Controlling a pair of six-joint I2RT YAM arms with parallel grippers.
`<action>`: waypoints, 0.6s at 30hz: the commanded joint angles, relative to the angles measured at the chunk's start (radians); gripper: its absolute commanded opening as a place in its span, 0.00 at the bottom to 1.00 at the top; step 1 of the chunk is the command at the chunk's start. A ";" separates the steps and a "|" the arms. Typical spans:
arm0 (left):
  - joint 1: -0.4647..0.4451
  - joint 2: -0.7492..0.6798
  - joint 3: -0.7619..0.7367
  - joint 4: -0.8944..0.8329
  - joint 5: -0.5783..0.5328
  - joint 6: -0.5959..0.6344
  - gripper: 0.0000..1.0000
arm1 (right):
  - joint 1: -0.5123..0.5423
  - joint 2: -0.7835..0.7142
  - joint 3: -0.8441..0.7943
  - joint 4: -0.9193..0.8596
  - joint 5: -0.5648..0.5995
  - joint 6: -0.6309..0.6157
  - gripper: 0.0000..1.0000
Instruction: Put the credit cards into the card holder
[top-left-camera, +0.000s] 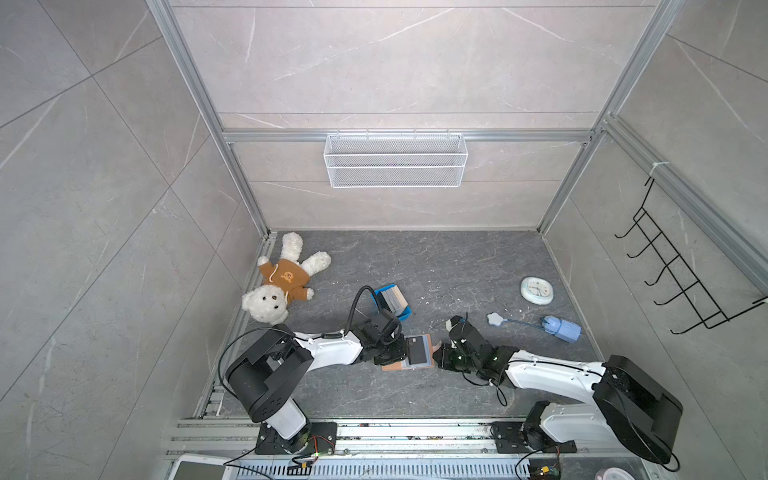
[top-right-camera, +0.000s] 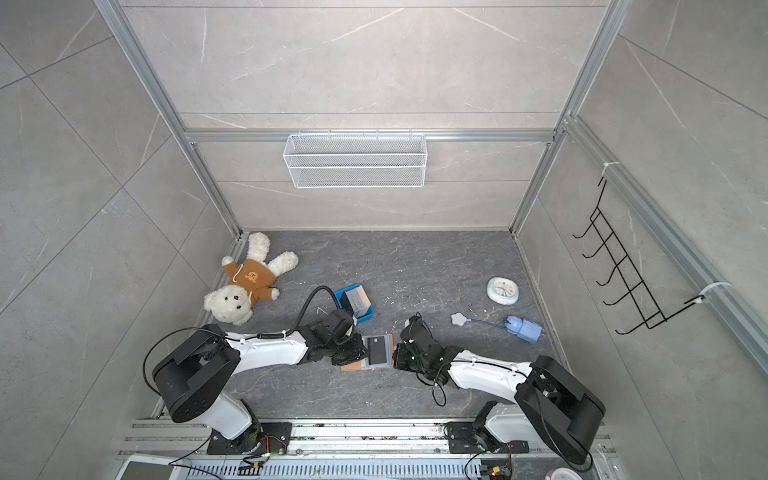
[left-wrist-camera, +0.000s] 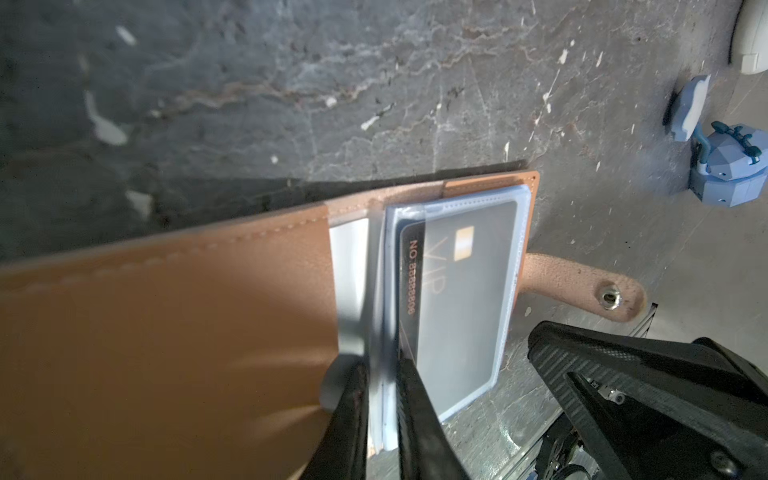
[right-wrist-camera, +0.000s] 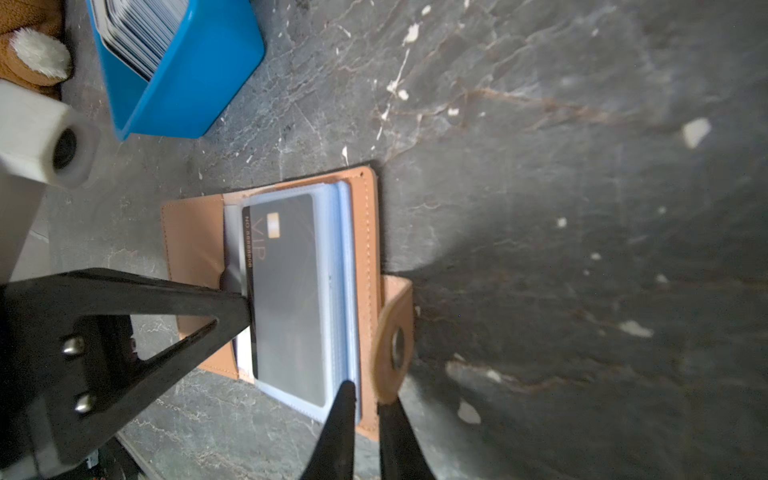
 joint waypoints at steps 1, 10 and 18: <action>-0.004 0.023 0.020 -0.035 -0.001 0.029 0.18 | 0.008 0.016 0.022 0.051 -0.021 0.018 0.19; -0.006 0.045 0.023 -0.061 -0.009 0.018 0.14 | 0.008 0.062 0.025 0.113 -0.058 0.027 0.27; -0.007 0.065 0.025 -0.066 -0.005 0.011 0.11 | 0.008 0.063 0.022 0.136 -0.073 0.023 0.26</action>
